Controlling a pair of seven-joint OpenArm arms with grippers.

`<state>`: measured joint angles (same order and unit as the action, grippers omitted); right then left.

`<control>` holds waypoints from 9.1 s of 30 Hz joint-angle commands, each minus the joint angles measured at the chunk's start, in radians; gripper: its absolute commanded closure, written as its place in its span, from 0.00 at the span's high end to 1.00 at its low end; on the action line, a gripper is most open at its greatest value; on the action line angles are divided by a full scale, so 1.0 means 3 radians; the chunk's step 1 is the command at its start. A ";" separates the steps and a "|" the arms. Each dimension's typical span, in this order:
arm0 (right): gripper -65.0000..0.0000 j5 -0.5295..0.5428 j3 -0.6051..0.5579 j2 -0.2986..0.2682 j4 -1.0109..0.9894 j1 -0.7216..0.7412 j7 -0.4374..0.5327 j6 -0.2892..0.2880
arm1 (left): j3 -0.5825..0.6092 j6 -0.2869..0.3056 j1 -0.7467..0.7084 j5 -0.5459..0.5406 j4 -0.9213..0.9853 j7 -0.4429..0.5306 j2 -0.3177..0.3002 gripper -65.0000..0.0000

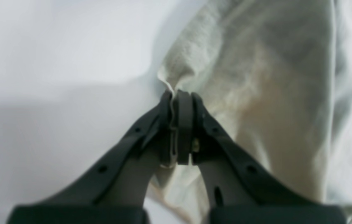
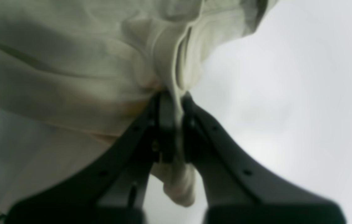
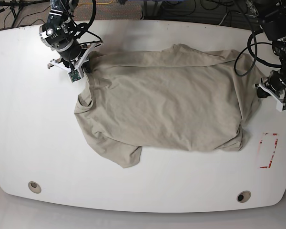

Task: Fold the T-shirt properly
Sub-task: 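Regrasp the shirt edge with the left gripper beside the right gripper's hold, then lift the shirt with both grippers, shake it, and lay it down flatter, then drag the shirt edge with the left gripper away from the right gripper, then release the fabric with the right gripper and regrasp the shirt edge, then move the left gripper along the shirt edge and grasp the hem corner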

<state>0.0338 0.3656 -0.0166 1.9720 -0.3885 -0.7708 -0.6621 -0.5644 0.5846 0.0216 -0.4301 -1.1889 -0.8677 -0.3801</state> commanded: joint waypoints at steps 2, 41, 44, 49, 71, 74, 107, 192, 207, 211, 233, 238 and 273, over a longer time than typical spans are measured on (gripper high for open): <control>0.00 0.0054 0.0021 -0.0019 0.0073 0.0019 0.0050 -0.0010 | -0.0244 0.0002 -0.0151 -0.0047 -0.0571 -0.0107 -0.0070 0.00; 0.00 0.0023 0.0001 -0.0464 -0.0208 0.1799 -0.0267 -0.0010 | 0.0063 -0.0509 0.1163 -0.0272 -0.2428 -0.0962 -0.0004 0.00; 0.00 0.0023 0.0001 -0.0551 -0.0336 0.2075 -0.0313 -0.0021 | 0.0145 -0.0509 0.1450 -0.0195 -0.2382 -0.0972 0.0119 0.00; 0.00 0.0054 -0.0004 -0.0745 -0.0526 0.2515 -0.0328 -0.0021 | 0.0283 -0.0509 0.1920 -0.0016 -0.2279 -0.1049 0.0196 0.00; 0.00 0.0038 -0.0659 -0.1333 -0.0848 0.4366 -0.0712 -0.0120 | 0.0452 -0.0509 0.3946 0.0081 -0.1599 -0.1187 0.0063 0.00; 0.00 0.0059 -0.0669 -0.1359 -0.0807 0.4387 -0.0794 -0.0120 | 0.0488 -0.0509 0.3940 0.0076 -0.1645 -0.1314 0.0078 0.00; 0.00 0.0054 0.0226 -0.0581 0.0017 0.0899 -0.0430 -0.0120 | -0.0438 -0.0499 0.0069 -0.0702 -0.2499 -0.1555 0.0257 0.00; 0.69 0.0028 0.0236 -0.0234 -0.0152 0.0761 -0.0251 -0.0120 | -0.0980 -0.0223 -0.1046 -0.0686 -0.2494 -0.0823 0.0027 0.72; 0.69 0.0013 0.0236 -0.0397 -0.1446 0.1824 0.0081 -0.0120 | -0.0960 -0.0238 -0.0698 -0.0686 -0.2494 -0.0823 0.0022 0.72; 0.69 0.0013 0.0236 -0.0510 -0.1896 0.2050 0.0132 -0.0120 | -0.0960 -0.0238 -0.0703 -0.0686 -0.2494 -0.0823 0.0022 0.72; 0.67 0.0013 0.0216 -0.0633 -0.3067 0.2182 0.0925 -0.0120 | -0.0924 -0.0243 -0.0606 -0.0681 -0.2484 -0.0813 -0.0060 0.72; 0.51 0.0018 0.0211 -0.0546 -0.3062 0.2131 0.0925 -0.0120 | -0.0730 -0.0243 -0.0509 -0.0604 -0.2428 -0.0818 -0.0060 0.72; 0.00 0.0018 0.0206 -0.0510 -0.3042 0.2101 0.0925 -0.0120 | 0.0375 -0.0228 0.1695 0.0567 0.1439 0.0583 -0.0060 0.79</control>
<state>0.0639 0.4282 -0.1612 1.0534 0.2356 -0.4541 -0.6964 -0.4507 0.5121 0.4866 -0.2443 -0.7834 -0.7361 -0.3779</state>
